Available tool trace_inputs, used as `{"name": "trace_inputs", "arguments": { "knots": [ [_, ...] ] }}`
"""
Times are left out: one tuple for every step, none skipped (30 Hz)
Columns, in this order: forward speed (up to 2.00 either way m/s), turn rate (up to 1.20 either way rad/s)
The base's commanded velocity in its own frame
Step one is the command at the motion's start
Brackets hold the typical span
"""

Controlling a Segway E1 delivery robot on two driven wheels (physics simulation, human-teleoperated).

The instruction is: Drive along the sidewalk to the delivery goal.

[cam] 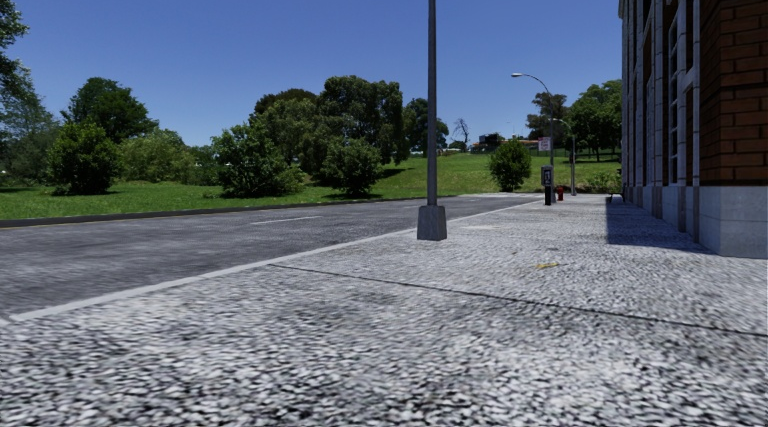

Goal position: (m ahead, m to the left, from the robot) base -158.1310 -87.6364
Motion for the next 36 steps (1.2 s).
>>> {"name": "trace_inputs", "arguments": {
  "knots": [
    [2.0, -0.37],
    [2.0, -0.51],
    [2.0, -0.51],
    [2.0, -0.63],
    [2.0, -0.75],
    [2.0, -0.79],
    [2.0, -0.8],
    [2.0, -0.8],
    [2.0, -0.8],
    [2.0, -0.8],
    [2.0, -0.8],
    [2.0, -0.8],
    [2.0, -0.8],
    [2.0, -0.8],
    [2.0, -0.8],
    [2.0, -0.8],
    [2.0, -0.8],
    [2.0, -0.8],
    [2.0, -0.8],
    [2.0, -0.8],
    [2.0, -0.8],
    [2.0, -0.8],
    [2.0, -0.8],
    [2.0, -0.8],
    [2.0, -0.8],
    [2.0, -0.8],
    [2.0, -0.8],
    [2.0, -0.8],
    [2.0, -0.8],
    [2.0, -0.8],
    [2.0, -0.8],
    [2.0, -0.8],
    [2.0, -0.8],
    [2.0, -0.8],
    [2.0, -0.8],
    [2.0, -0.8]
  ]
}}
